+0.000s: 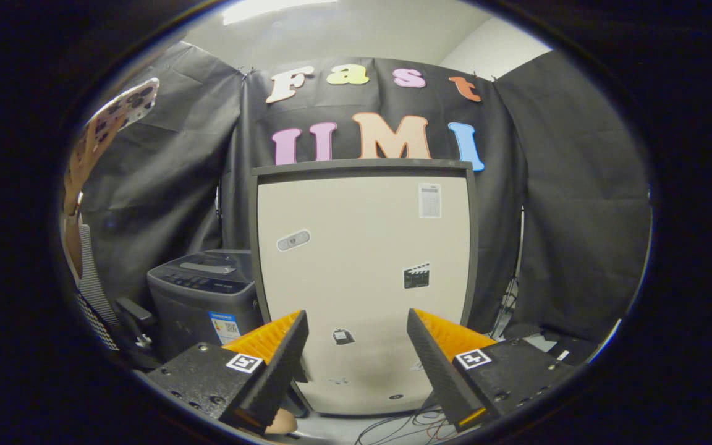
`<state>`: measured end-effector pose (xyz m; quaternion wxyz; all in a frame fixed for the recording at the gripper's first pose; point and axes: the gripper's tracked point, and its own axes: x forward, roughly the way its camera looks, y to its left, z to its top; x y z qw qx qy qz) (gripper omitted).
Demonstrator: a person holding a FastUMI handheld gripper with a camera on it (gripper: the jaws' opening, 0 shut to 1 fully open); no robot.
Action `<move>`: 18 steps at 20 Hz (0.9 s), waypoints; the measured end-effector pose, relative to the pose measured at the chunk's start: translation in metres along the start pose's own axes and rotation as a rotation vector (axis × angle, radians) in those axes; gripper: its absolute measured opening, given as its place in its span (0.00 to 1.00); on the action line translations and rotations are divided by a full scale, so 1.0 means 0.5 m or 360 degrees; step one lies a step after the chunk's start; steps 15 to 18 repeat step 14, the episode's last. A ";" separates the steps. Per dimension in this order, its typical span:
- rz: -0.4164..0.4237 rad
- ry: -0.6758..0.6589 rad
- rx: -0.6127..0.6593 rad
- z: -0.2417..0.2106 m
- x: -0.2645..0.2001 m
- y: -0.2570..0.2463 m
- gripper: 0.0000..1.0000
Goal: Put the clothes into the washing machine and then close the washing machine lid.
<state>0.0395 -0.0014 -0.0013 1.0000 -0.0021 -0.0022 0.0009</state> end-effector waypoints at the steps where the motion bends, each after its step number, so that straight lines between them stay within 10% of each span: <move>1: -0.0007 -0.0001 0.0000 0.001 -0.001 -0.002 0.98; 18: -0.0012 0.0001 0.0001 0.000 0.000 -0.003 0.97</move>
